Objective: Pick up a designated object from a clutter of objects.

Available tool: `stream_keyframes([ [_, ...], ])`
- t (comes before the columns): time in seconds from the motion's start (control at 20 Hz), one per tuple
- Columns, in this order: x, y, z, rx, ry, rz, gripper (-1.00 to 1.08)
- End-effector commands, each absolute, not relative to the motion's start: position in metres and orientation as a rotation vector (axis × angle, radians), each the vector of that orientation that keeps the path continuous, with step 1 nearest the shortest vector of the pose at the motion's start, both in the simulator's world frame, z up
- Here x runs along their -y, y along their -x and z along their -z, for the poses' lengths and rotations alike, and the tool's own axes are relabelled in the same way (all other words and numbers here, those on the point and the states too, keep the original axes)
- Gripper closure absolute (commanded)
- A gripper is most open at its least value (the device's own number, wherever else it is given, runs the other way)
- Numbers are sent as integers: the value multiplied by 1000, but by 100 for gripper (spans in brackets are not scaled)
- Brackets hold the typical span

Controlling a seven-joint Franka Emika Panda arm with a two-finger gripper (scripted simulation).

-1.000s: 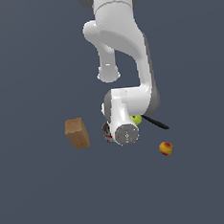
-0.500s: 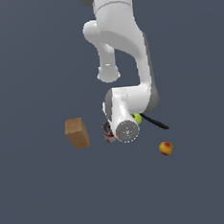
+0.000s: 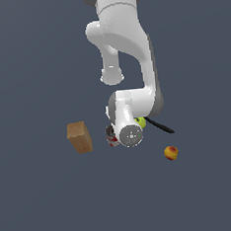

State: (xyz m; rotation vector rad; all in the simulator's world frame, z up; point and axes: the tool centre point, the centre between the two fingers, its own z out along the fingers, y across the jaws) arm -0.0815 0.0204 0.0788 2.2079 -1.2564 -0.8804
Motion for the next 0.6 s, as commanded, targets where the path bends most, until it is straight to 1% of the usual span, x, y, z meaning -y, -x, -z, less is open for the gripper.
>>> stream_keyframes([
  [0.0, -10, 95, -64, 1258, -2164, 919, 108],
  [0.05, -10, 95, -64, 1258, -2164, 919, 108],
  [0.1, -20, 81, -79, 1256, -2208, 881, 108],
  [0.3, -21, 82, -83, 1256, -2208, 882, 108],
  [0.55, -23, 85, -102, 1256, -2206, 884, 108],
])
